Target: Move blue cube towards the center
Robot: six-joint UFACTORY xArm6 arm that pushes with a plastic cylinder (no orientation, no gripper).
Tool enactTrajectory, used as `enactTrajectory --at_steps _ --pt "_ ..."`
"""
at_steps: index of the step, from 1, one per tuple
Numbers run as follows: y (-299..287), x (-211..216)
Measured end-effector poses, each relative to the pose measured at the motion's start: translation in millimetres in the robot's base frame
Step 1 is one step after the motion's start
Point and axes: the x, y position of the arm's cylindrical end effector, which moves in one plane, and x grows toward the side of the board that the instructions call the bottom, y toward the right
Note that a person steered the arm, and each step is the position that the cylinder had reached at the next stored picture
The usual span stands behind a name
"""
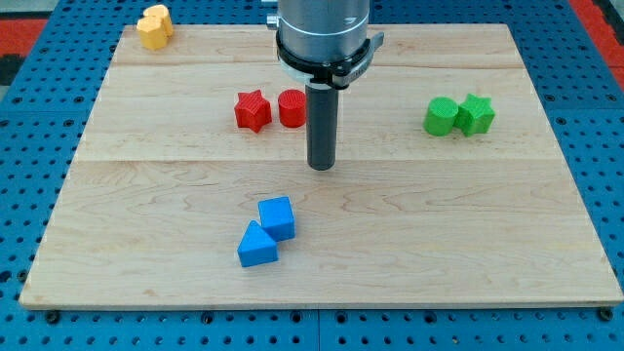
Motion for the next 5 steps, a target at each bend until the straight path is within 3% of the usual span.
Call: enactTrajectory --at_steps 2,4,5 --pt "-4 -2" --pt "-112 -7" --pt "4 -3"
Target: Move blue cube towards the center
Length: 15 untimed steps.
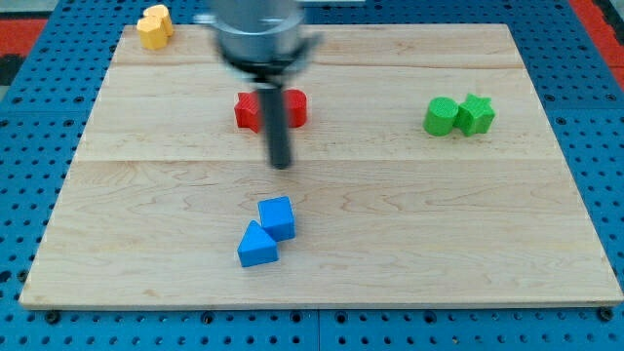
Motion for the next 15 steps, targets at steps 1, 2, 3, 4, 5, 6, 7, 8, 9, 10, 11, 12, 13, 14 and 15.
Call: enactTrajectory --at_steps 1,2,3,4,5,6,7,8,9,10,11,12,13,14,15 --pt "32 78" --pt "-43 131" --pt "-114 105" --pt "-77 88" --pt "-77 110" --pt "-11 110" --pt "3 86" --pt "11 63" --pt "55 53" --pt "52 42" --pt "-15 35" --pt "-28 28" --pt "-6 36" --pt "-23 6" --pt "-41 23"
